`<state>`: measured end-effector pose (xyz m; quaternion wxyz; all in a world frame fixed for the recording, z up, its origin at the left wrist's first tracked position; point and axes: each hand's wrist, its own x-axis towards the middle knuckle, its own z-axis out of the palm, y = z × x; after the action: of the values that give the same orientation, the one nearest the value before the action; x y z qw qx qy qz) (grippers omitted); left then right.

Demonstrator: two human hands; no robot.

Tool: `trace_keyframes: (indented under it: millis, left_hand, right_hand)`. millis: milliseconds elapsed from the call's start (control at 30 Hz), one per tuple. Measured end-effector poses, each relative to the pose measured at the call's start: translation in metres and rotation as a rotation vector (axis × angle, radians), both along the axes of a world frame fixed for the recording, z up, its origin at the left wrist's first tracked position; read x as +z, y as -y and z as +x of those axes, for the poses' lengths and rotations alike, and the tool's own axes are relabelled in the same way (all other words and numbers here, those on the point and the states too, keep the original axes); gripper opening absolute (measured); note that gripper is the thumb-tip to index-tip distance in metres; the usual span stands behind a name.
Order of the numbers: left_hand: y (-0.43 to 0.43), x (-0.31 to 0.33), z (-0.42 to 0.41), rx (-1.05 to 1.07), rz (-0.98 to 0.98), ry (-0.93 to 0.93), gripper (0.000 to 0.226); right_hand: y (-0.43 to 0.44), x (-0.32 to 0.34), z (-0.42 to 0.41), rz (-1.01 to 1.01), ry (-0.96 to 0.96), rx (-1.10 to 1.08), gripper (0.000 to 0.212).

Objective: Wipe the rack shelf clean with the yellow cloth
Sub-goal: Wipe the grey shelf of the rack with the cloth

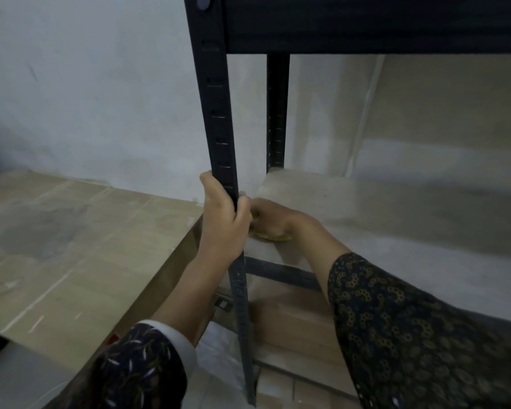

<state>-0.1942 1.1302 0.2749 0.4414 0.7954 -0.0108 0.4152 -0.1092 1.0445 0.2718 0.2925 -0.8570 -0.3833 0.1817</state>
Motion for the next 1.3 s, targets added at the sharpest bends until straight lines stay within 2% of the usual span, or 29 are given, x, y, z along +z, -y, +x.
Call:
trace_keyframes:
  millis: [67, 167, 267, 300, 367, 433, 500, 567, 633, 733, 833, 900, 1033, 1100, 1133, 1200, 1233, 1300]
  left_hand:
    - [0.000, 0.001, -0.001, -0.010, 0.009, 0.001, 0.022]
    - [-0.003, 0.002, -0.003, -0.028, 0.030, 0.000, 0.022]
    - [-0.005, -0.002, -0.001, -0.040, 0.033, -0.002, 0.020]
    - [-0.005, -0.003, -0.001, -0.039, 0.031, -0.004, 0.019]
    - [-0.003, -0.004, 0.001, -0.038, 0.007, -0.005, 0.020]
    - [-0.002, -0.005, 0.002, -0.024, -0.004, 0.006, 0.020]
    - [0.000, -0.005, 0.003, -0.008, -0.010, 0.025, 0.021]
    - [0.000, -0.006, 0.005, 0.005, -0.016, 0.046, 0.021]
    - [0.002, -0.006, 0.006, 0.027, -0.023, 0.047, 0.022]
    - [0.001, -0.006, 0.005, 0.043, -0.035, 0.041, 0.025]
    - [0.000, -0.006, 0.004, 0.033, -0.025, 0.022, 0.024]
    - [-0.001, -0.006, 0.004, 0.039, -0.016, 0.008, 0.025]
    - [-0.002, -0.005, 0.002, 0.009, 0.007, -0.006, 0.022]
    - [-0.003, -0.005, 0.002, -0.026, 0.022, 0.010, 0.020]
    - [-0.003, -0.006, 0.003, -0.032, 0.019, 0.018, 0.019]
    - [-0.002, -0.008, 0.004, -0.019, 0.000, 0.024, 0.020]
    - [0.000, -0.008, 0.005, -0.003, -0.010, 0.030, 0.020]
    - [0.003, -0.010, 0.007, 0.040, -0.026, 0.057, 0.020]
  right_hand:
    - [-0.007, -0.007, 0.002, 0.051, 0.119, -0.067, 0.012]
    - [-0.018, -0.015, 0.009, 0.076, 0.314, -0.220, 0.013]
    - [-0.001, -0.004, 0.018, 0.388, 0.244, -0.570, 0.014]
    - [0.012, 0.000, 0.023, 0.437, 0.230, -0.671, 0.018]
    - [0.044, 0.002, 0.030, 0.301, 0.234, -0.750, 0.035]
    - [0.068, -0.005, 0.020, 0.044, 0.197, -0.658, 0.046]
    - [0.073, -0.023, 0.000, -0.149, 0.273, -0.516, 0.046]
    - [0.060, -0.035, -0.016, -0.159, 0.385, -0.442, 0.042]
    - [0.036, -0.036, -0.023, -0.112, 0.415, -0.365, 0.036]
    - [-0.001, -0.027, -0.023, -0.128, 0.370, -0.238, 0.026]
    - [-0.024, -0.007, -0.021, -0.192, 0.235, -0.118, 0.030]
    - [-0.031, 0.000, -0.016, -0.087, 0.008, -0.142, 0.028]
    - [-0.017, 0.009, -0.004, 0.380, -0.319, -0.124, 0.016]
    - [0.006, 0.014, 0.015, 0.626, -0.372, -0.347, 0.024]
    - [0.019, 0.016, 0.026, 0.681, -0.279, -0.493, 0.026]
    - [0.044, 0.016, 0.047, 0.604, -0.012, -0.706, 0.037]
    - [0.056, 0.014, 0.053, 0.481, 0.072, -0.753, 0.042]
    - [0.073, 0.002, 0.055, 0.096, 0.115, -0.784, 0.050]
